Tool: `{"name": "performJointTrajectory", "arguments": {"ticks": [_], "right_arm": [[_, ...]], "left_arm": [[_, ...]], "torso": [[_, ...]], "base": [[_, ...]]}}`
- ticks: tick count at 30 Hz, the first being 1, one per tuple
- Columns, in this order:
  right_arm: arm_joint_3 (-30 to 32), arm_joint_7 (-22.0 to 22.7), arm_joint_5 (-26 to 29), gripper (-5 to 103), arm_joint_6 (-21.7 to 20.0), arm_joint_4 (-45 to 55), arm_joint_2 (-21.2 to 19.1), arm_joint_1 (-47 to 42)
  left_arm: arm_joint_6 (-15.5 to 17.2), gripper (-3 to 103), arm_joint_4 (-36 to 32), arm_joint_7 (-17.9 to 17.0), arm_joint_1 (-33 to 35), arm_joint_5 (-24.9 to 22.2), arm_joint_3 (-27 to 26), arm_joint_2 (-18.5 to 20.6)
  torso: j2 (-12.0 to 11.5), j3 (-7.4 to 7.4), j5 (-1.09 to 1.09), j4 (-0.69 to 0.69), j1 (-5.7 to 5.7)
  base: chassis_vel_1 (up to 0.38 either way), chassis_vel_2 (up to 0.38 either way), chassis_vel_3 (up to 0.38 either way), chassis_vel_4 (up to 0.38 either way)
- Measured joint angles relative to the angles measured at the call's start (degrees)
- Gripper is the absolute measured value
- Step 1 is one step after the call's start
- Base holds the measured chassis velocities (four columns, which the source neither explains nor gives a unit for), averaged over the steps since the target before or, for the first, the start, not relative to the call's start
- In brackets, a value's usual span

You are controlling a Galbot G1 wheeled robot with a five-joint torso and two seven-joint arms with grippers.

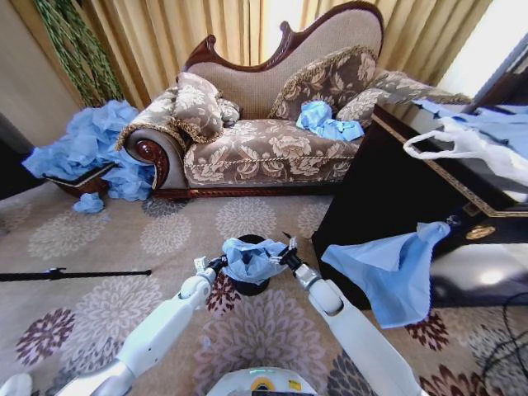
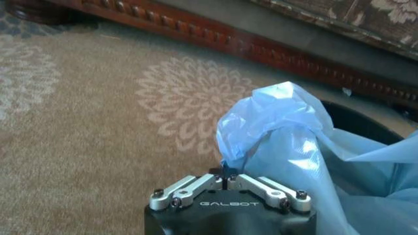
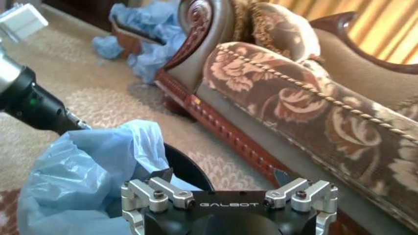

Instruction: Place a garbage bag over the trash bin.

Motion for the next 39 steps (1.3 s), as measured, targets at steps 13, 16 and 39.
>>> {"name": "performJointTrajectory", "arguments": {"ticks": [13,16,39], "right_arm": [[-10.5,-7.6,2.1,99,0.3,-8.5,-1.5,11.7],[-11.8,-8.0,0.9,99,1.5,-10.9,-0.9,13.6],[-15.2,-13.0,-0.5,36,2.8,-17.6,1.4,18.7]], "left_arm": [[-0.2,0,-0.6,0.7,1.5,1.4,-1.1,-0.9],[-0.4,0,-0.7,0.8,1.8,1.7,-1.5,-1.4],[-1.1,0,-1.6,1.4,2.3,1.8,-1.7,-1.0]], "torso": [[0.0,0.00,0.01,-0.01,0.00],[0.0,0.00,0.02,0.03,0.00],[0.0,0.00,0.01,-0.01,0.00]], "base": [[0.000,0.000,0.000,0.000],[0.000,0.000,0.000,0.000],[0.000,0.000,0.000,0.000]]}}
